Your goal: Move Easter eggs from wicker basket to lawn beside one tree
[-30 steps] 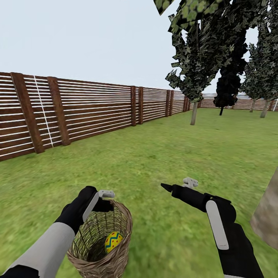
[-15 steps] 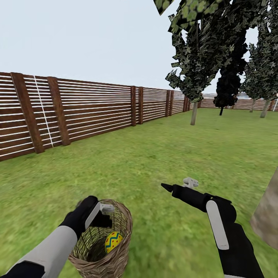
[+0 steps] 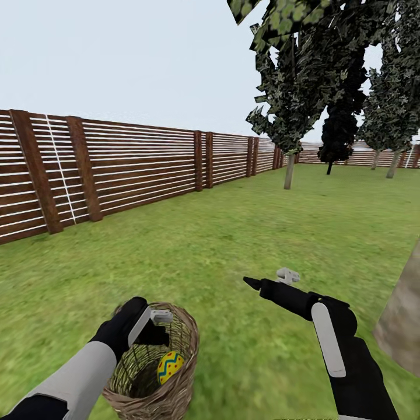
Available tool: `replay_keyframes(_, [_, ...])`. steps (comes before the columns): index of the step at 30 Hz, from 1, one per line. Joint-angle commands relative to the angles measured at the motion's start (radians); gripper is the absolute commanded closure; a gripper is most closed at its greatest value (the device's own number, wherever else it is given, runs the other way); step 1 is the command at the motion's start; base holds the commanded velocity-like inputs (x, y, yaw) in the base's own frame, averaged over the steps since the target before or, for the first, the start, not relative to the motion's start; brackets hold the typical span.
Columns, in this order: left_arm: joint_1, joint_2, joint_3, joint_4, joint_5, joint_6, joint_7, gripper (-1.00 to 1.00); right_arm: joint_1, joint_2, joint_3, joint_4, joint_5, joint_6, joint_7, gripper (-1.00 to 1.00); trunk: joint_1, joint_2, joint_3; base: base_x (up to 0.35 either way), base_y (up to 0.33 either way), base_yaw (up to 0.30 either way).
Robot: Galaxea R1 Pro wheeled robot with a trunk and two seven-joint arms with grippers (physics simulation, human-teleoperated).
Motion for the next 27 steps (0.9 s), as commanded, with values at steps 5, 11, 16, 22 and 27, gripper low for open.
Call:
replay_keyframes(5, [0.000,0.001,-0.003,-0.001,0.007,0.003,0.002,-1.00,-0.001,0.001,-0.003,0.000,0.008,0.005,0.010,-1.00,0.000,0.000,0.004,-0.032,0.231,-0.202])
replay_keyframes(11, [0.000,0.002,-0.003,-0.001,0.007,0.003,0.000,-1.00,-0.001,0.001,-0.003,0.000,0.008,0.005,0.010,-1.00,0.000,0.000,0.011,-0.108,0.276,-0.219])
replay_keyframes(16, [0.000,0.002,-0.003,-0.001,0.007,0.003,-0.003,-1.00,-0.001,0.001,-0.003,0.000,0.008,0.005,0.010,-1.00,0.000,0.000,0.016,-0.114,0.285,-0.221])
replay_keyframes(22, [0.000,0.001,-0.003,-0.001,0.006,0.003,-0.004,-1.00,-0.001,0.001,-0.003,0.000,0.008,0.005,0.010,-1.00,0.000,0.000,0.023,-0.032,0.290,-0.218])
replay_keyframes(27, [0.000,0.001,-0.003,-0.001,0.006,0.003,-0.004,-1.00,-0.001,0.001,-0.003,0.000,0.008,0.005,0.010,-1.00,0.000,0.000,0.029,-0.005,0.187,-0.217])
